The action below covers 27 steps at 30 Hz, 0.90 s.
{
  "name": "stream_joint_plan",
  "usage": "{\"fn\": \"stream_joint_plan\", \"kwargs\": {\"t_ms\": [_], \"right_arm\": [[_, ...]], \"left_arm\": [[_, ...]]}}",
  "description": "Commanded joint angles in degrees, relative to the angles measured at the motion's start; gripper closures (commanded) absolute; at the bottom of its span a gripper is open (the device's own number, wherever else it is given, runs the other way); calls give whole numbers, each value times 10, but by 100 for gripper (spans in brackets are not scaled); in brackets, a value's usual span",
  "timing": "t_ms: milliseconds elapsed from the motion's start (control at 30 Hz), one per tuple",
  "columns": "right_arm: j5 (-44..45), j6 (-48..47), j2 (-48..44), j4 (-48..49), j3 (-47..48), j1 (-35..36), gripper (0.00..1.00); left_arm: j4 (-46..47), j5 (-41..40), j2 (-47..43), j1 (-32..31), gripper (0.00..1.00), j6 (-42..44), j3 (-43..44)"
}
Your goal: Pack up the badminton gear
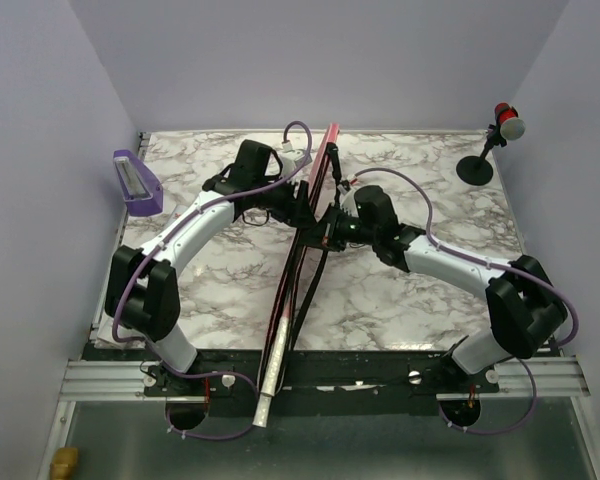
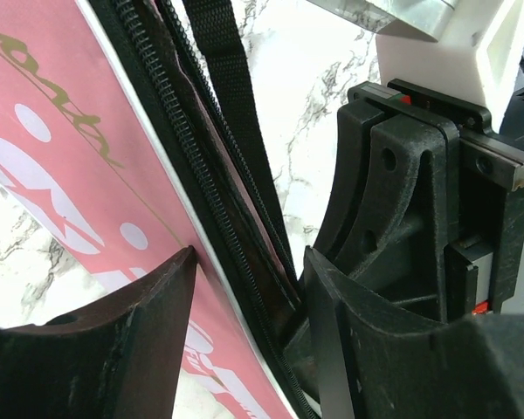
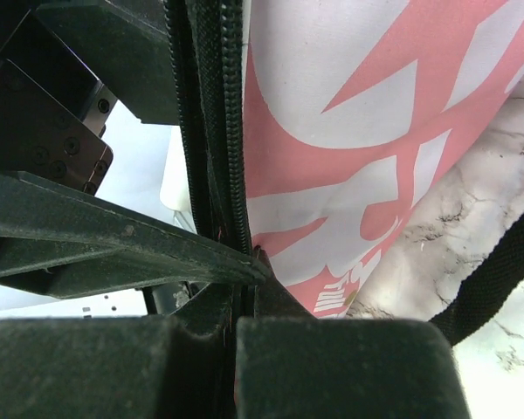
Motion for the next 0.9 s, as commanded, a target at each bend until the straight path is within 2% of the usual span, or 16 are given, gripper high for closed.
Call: {"fn": "stream_joint_plan", "kwargs": {"t_ms": [0, 167, 300, 533, 600, 633, 667, 733, 867], "right_arm": [[-11, 2, 12, 29, 40, 18, 99], [-4, -5, 3, 18, 39, 19, 99], [12, -13, -13, -4, 25, 19, 99], [14, -18, -31, -8, 12, 19, 97], [16, -25, -40, -13, 13, 19, 84], [20, -31, -45, -22, 16, 19, 72], [28, -37, -50, -36, 19, 19, 64], [47, -47, -67, -62, 22, 18, 52], [85, -69, -98, -116, 27, 12, 47]], "left_arm": [[-12, 2, -16, -8, 44, 17, 2], [-29, -1, -11, -9, 66, 38, 0], [-36, -10, -16, -10, 88, 50, 2], [-39, -23, -19, -13, 96, 53, 11], [-41, -29, -18, -13, 99, 55, 14], [-43, -31, -18, -13, 100, 57, 15], [-47, -32, -16, -12, 100, 57, 17], [-49, -38, -14, -12, 100, 59, 18], [-48, -37, -12, -7, 100, 56, 15]]}}
